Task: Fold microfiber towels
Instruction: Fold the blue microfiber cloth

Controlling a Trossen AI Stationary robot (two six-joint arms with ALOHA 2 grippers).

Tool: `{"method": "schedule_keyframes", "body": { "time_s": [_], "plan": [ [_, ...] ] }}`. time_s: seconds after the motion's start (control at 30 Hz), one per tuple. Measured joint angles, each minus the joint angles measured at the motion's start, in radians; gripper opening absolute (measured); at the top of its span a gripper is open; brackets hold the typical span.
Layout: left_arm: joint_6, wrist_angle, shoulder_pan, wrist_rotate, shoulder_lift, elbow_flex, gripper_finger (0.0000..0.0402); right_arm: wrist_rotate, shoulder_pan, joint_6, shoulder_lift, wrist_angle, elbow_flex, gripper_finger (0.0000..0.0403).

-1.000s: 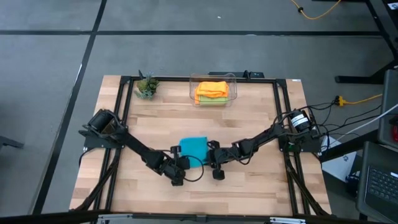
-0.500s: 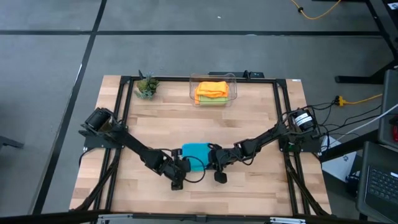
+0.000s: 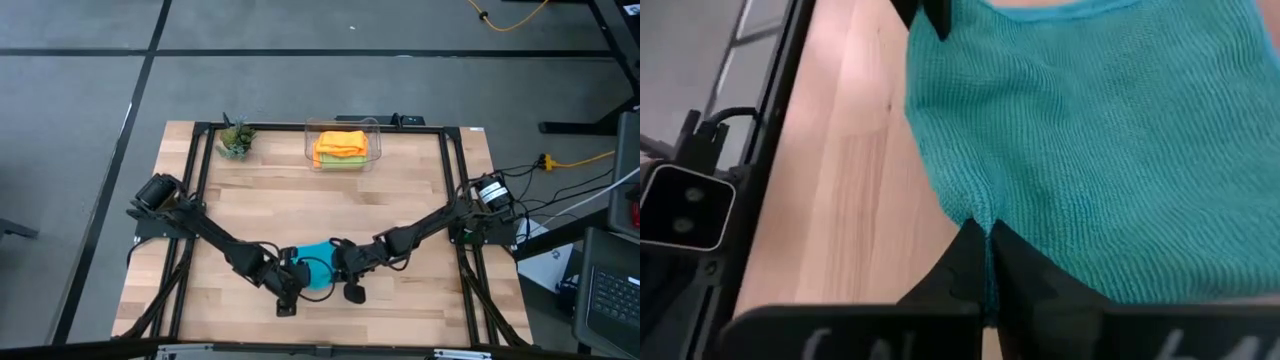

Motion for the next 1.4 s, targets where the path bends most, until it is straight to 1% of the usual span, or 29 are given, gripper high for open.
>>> {"method": "schedule_keyframes", "body": {
  "time_s": [0.2,0.27,0.43,0.53,0.63,0.73,0.9,0.97,1.07,1.23,1.4],
  "plan": [
    [-0.001,-0.133,-0.021,-0.031,0.0,0.088,0.0,0.014,-0.001,-0.047,-0.002,-0.179,0.107,0.0006],
    [-0.001,-0.171,-0.027,-0.057,-0.002,0.117,0.0,0.046,-0.001,-0.071,-0.002,-0.245,0.146,0.0006],
    [-0.001,-0.281,-0.041,-0.123,-0.003,0.169,0.0,0.173,0.005,-0.136,-0.002,-0.384,0.234,0.0006],
    [-0.025,-0.347,-0.042,-0.141,-0.003,0.169,0.0,0.253,0.006,-0.192,-0.002,-0.408,0.269,0.0006],
    [-0.068,-0.397,-0.042,-0.155,-0.003,0.169,0.0,0.279,0.005,-0.22,-0.002,-0.404,0.282,0.0006],
    [-0.08,-0.41,-0.042,-0.176,-0.003,0.162,0.0,0.315,-0.008,-0.222,-0.002,-0.413,0.282,0.0007],
    [-0.087,-0.413,-0.039,-0.18,-0.003,0.158,0.0,0.318,-0.031,-0.222,-0.002,-0.417,0.282,0.0006],
    [-0.089,-0.411,-0.038,-0.177,-0.003,0.158,0.0,0.3,-0.03,-0.22,-0.002,-0.419,0.282,0.0006],
    [-0.094,-0.395,-0.044,-0.147,-0.003,0.158,0.0,0.242,-0.021,-0.206,-0.002,-0.419,0.282,0.0006],
    [-0.105,-0.332,-0.059,-0.085,-0.003,0.158,0.0,0.179,0.014,-0.158,-0.019,-0.43,0.282,0.0006],
    [-0.105,-0.263,-0.08,-0.05,-0.003,0.159,0.0,0.162,0.056,-0.1,-0.05,-0.458,0.283,0.0006]
  ]
}}
